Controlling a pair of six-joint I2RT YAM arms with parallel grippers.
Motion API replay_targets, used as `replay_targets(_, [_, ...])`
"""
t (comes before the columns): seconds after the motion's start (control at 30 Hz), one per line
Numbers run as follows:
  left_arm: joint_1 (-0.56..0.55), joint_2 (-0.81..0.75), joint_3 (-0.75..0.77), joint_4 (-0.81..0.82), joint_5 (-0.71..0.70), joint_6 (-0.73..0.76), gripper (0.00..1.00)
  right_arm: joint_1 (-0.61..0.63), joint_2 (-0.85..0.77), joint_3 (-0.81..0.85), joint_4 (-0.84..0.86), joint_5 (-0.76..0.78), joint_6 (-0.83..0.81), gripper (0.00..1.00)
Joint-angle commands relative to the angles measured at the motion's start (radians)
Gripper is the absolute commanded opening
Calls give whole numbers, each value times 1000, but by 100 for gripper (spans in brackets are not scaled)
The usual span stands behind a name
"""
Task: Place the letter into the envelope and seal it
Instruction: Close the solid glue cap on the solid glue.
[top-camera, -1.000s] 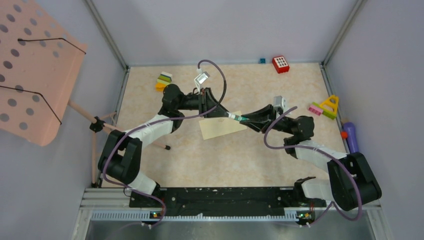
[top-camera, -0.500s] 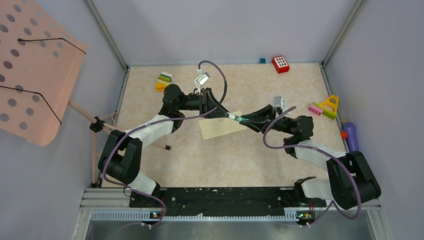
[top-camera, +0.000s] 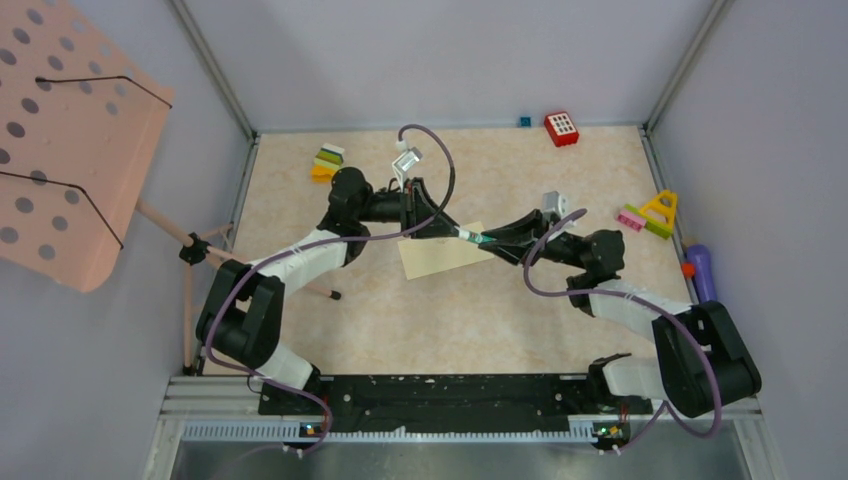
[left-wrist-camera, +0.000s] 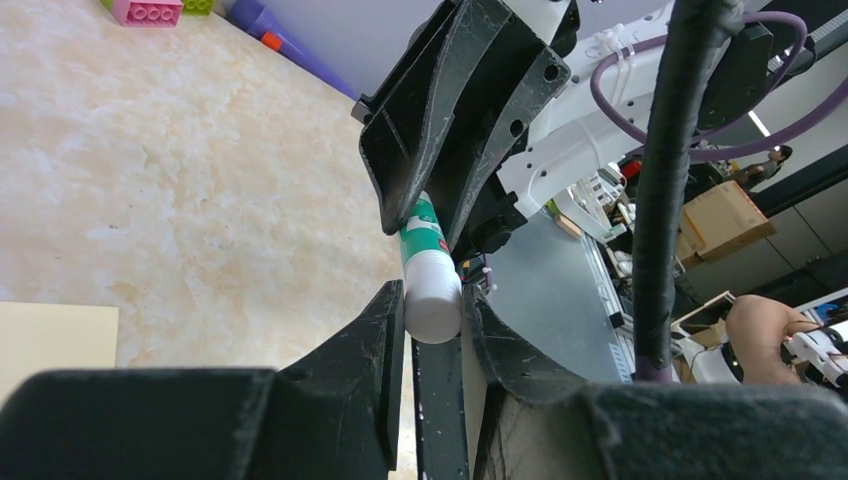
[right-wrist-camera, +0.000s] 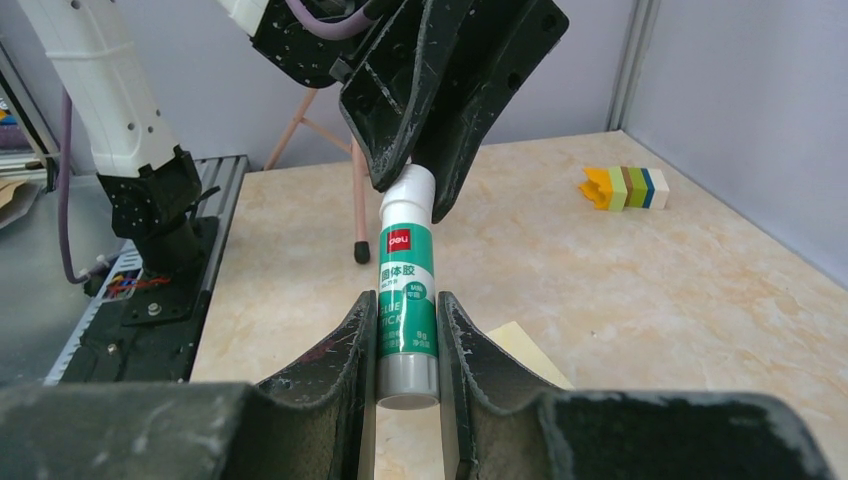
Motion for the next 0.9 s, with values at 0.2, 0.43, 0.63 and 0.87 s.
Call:
replay_targets(0.2, [-50,12,12,-95,-21,106,0,8,17,45,-43,34,-32,0])
replay_targets(0.43, [-77,32,22,-104,-14,107,0,21,25,45,-43,47,-33,0])
replay_targets(0.63, [-114,53,30,-145,-4,143,0,23,34,53,-34,64,14,0])
replay_targets(0.87, [-154,81,51,-156,16,149,0,26,41,57,-32,58,25,0])
